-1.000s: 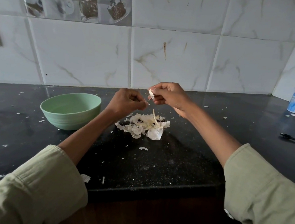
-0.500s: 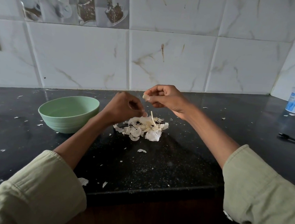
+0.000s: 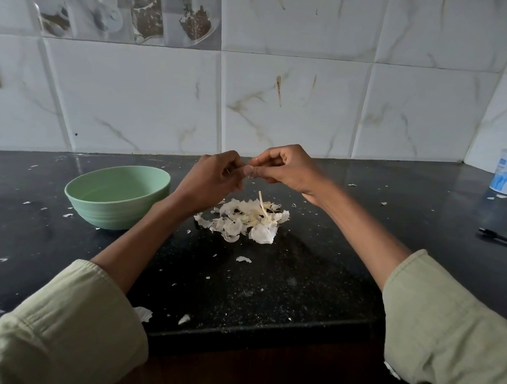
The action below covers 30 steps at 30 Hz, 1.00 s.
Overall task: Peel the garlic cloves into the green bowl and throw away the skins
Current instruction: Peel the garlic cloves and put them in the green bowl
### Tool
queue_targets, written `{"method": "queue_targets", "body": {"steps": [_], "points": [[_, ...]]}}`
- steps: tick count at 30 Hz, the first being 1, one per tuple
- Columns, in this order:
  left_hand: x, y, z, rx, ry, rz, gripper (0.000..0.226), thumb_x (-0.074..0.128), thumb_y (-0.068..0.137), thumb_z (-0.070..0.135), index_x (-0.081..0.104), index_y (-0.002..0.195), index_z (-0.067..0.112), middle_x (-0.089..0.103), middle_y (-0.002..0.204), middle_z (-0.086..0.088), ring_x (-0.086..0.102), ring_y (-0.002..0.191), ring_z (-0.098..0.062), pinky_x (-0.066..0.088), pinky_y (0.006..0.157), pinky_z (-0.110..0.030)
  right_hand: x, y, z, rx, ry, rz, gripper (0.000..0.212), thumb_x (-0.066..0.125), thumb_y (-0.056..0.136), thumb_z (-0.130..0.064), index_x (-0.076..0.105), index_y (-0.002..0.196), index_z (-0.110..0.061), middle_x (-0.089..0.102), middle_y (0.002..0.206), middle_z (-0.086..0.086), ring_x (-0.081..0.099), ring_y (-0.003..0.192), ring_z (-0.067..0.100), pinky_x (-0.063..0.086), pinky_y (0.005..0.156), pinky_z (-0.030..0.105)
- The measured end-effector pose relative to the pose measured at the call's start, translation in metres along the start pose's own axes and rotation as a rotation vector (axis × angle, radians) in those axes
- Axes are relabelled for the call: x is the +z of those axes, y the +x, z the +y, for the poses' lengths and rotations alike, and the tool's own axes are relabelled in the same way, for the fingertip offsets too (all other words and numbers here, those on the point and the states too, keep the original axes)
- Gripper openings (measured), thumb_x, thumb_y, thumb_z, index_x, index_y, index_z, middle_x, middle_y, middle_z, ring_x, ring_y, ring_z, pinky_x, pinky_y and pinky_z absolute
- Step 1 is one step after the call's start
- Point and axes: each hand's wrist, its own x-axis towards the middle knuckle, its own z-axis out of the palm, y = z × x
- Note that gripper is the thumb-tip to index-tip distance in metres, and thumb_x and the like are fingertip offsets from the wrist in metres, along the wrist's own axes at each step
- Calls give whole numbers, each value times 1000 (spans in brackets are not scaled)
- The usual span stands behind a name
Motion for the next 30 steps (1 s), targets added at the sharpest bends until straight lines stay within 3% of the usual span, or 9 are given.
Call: {"method": "queue_targets", "body": {"steps": [3,8,13,18,21,27,30], "points": [[3,0,-1,-1,-7,30,22,58,107,27,64,91,13,75,75,2,72,69,-16,60,73,-45,4,-2,-2,-49,-68,7,25,82,88,-19,77,107,-3,79,91,9,71,77,5,60,78,24],[4,1,0,-18,-20,66,34,46,112,26,62,87,10,73,73,-1,71,66,-21,59,71,-46,15,-1,-4,-136,-279,-6,23,64,103,-24,72,98,-3,77,80,3,73,71,7,54,66,18],[10,1,-2,-80,-119,91,36,47,111,27,64,87,8,70,75,-8,66,65,-19,57,69,-41,22,-4,-7,-76,-273,-80,28,46,111,-17,61,96,2,69,74,-2,67,63,10,55,61,29],[14,1,5,-129,-237,105,40,42,114,27,63,86,8,66,77,-9,59,63,-9,47,60,-19,19,-4,-8,-84,-206,-59,29,48,110,-15,62,97,9,67,75,2,62,60,10,55,59,28],[15,-1,8,-141,-282,99,40,40,114,26,63,87,8,66,79,-9,58,62,-6,45,59,-13,18,-5,-8,-106,-232,-30,29,52,109,-15,64,96,8,65,73,-2,56,55,8,47,56,22],[16,-2,9,-147,-387,79,42,38,115,30,64,92,6,62,80,-5,55,69,-11,47,65,-21,19,-6,-10,-128,-203,18,31,53,108,-16,65,91,6,59,65,-9,50,51,2,42,53,17],[15,0,12,-151,-427,90,32,40,114,19,60,93,4,56,76,-2,50,67,-10,45,67,-25,19,-7,-10,-126,-158,5,30,51,109,-15,63,88,3,58,65,-2,50,53,7,42,54,19]]}}
